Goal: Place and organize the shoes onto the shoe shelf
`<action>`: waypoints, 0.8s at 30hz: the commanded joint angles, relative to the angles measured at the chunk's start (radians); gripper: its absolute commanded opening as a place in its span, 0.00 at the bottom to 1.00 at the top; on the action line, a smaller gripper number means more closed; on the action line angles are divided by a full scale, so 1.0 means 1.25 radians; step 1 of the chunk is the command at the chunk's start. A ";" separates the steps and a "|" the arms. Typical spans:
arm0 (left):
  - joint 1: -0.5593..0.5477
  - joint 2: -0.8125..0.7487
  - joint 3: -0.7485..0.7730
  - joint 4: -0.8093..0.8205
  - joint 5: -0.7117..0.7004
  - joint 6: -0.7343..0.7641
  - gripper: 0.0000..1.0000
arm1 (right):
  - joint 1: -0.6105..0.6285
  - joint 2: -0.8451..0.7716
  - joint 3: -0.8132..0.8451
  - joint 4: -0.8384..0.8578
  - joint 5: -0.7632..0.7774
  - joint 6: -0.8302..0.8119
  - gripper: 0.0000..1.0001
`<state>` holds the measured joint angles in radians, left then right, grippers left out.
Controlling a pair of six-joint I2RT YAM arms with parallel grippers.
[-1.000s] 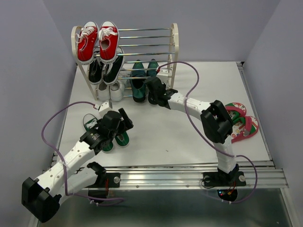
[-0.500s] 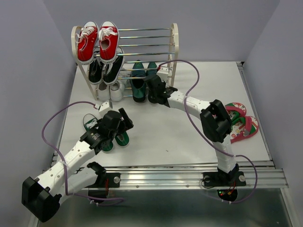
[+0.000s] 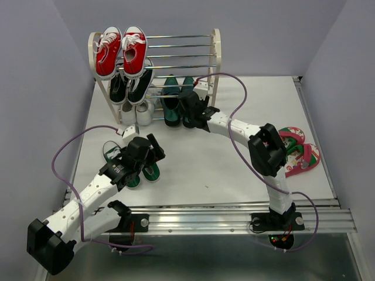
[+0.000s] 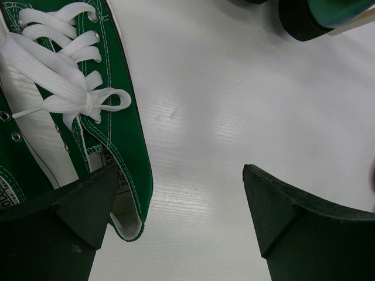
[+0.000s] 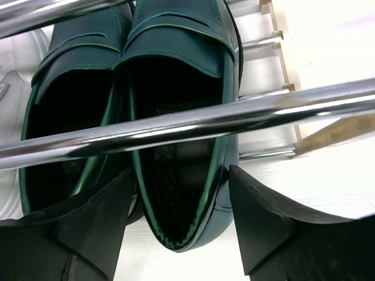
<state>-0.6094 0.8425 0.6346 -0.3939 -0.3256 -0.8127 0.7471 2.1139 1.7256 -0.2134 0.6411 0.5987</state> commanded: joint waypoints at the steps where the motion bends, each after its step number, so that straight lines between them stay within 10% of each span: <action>1: -0.003 -0.005 0.007 0.005 -0.017 0.008 0.99 | -0.003 -0.020 0.037 0.057 0.006 0.011 0.79; 12: -0.003 -0.014 0.008 0.000 -0.013 0.007 0.99 | -0.003 -0.069 -0.002 0.055 -0.046 0.001 1.00; 24: -0.005 -0.026 0.030 -0.043 -0.012 -0.011 0.99 | -0.003 -0.189 -0.119 0.049 -0.120 -0.008 1.00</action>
<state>-0.6094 0.8379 0.6350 -0.4126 -0.3248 -0.8158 0.7471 1.9614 1.6180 -0.1902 0.5339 0.5976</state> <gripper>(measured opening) 0.989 0.995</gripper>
